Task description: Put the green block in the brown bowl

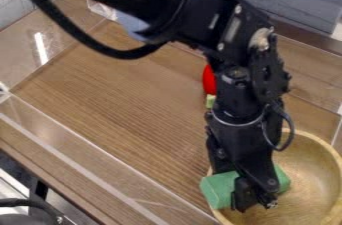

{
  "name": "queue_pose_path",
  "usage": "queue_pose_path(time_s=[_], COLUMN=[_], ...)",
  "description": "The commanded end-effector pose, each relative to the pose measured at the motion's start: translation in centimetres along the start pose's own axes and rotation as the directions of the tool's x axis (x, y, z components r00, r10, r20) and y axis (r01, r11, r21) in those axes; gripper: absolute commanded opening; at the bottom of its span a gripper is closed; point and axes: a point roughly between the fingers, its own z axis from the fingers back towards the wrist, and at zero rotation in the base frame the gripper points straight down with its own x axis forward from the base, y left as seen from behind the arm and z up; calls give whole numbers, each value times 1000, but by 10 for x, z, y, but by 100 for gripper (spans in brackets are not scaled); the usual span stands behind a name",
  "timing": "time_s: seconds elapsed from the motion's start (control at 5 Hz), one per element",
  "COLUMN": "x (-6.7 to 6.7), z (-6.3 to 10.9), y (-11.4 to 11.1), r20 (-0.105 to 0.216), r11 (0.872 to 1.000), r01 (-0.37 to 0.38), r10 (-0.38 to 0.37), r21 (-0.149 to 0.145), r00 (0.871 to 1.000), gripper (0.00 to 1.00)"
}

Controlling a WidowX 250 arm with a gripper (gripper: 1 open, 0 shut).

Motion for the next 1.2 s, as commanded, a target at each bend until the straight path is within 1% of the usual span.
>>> queue_pose_path(time_s=[0.0,0.4,0.6,0.8,1.0], x=[-2,-9,-15,-18,-11], z=[-1,-11,-9,-7,-14], y=[4,8,1,-3,0], r20=[3,-17,-19,-25,-36], r11=[1000,1000,999,994,998], r01=[2,9,-50,-105,-61], r10=[-2,-9,50,106,61], r21=[9,8,13,21,16], r00=[1000,1000,999,994,997], gripper=[0,0,0,0,100])
